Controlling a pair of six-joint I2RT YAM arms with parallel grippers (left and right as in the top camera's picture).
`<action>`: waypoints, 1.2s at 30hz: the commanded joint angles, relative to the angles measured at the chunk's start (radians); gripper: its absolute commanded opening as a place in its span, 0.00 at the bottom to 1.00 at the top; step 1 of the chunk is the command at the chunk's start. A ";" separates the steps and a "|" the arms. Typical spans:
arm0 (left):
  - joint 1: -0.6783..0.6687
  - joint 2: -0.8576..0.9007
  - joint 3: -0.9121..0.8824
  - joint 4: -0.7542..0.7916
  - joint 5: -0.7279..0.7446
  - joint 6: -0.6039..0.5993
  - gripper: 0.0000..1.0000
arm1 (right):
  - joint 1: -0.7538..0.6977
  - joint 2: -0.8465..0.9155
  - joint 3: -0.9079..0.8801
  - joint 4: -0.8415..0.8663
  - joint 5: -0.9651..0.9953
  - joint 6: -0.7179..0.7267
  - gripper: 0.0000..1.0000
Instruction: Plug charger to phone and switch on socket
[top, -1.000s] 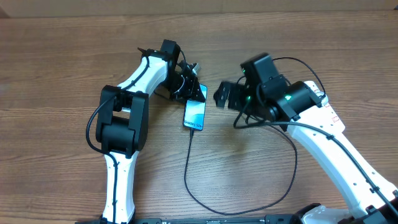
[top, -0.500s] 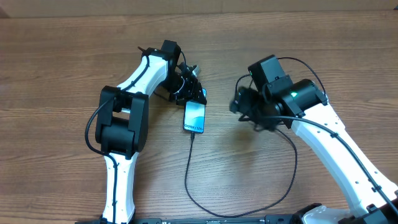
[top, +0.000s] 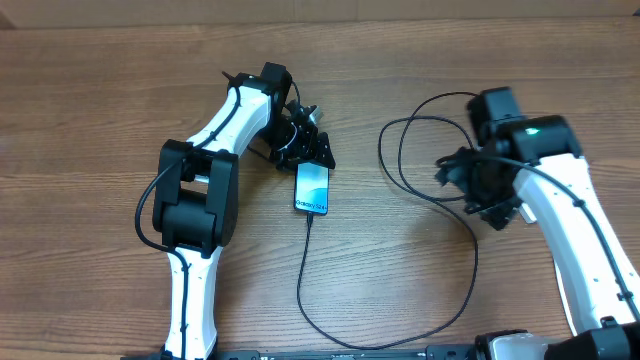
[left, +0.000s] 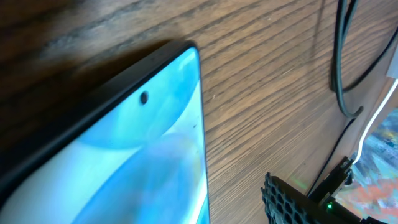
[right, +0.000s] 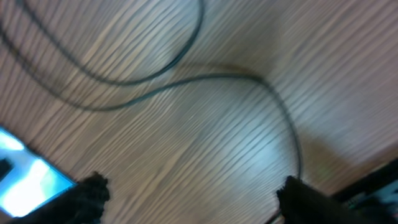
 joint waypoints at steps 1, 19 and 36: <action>0.008 0.078 -0.039 -0.016 -0.230 0.003 0.71 | -0.076 -0.009 0.001 0.008 0.048 0.003 1.00; 0.084 -0.265 -0.003 -0.027 -0.331 -0.004 0.80 | -0.224 -0.008 0.001 0.087 0.140 -0.153 0.38; 0.317 -1.010 -0.003 0.032 -0.387 0.042 0.81 | -0.471 0.252 0.003 0.193 -0.148 -0.406 0.04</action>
